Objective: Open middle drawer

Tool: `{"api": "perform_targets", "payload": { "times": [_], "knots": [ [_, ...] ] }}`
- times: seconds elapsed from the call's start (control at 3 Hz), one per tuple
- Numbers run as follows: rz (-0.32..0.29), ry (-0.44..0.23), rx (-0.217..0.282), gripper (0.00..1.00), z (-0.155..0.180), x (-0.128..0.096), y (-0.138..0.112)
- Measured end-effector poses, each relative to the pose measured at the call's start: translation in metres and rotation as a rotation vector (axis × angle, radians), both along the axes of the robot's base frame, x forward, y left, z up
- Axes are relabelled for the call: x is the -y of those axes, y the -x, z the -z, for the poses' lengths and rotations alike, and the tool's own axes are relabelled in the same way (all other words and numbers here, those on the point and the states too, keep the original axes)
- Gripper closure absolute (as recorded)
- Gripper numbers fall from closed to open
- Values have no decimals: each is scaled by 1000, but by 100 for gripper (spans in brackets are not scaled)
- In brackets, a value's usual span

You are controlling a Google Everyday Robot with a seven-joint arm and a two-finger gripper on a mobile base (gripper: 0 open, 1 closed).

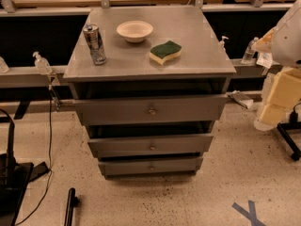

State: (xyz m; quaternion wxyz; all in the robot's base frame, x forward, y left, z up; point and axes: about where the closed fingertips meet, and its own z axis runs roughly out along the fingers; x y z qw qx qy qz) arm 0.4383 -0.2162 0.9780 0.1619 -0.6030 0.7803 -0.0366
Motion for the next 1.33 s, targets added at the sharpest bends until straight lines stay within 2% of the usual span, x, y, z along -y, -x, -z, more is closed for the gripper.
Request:
{"api": "perform_targets", "payload": {
  "times": [0.33,0.67,1.0,1.33],
  "knots": [
    [0,-6,0,0,0,0,0],
    [5,-60,-1,0,-4,2,0],
    [-73,-103,-23,0,36,-10,-11],
    [-183,-163,-93,0,142,-59,-42]
  ]
}}
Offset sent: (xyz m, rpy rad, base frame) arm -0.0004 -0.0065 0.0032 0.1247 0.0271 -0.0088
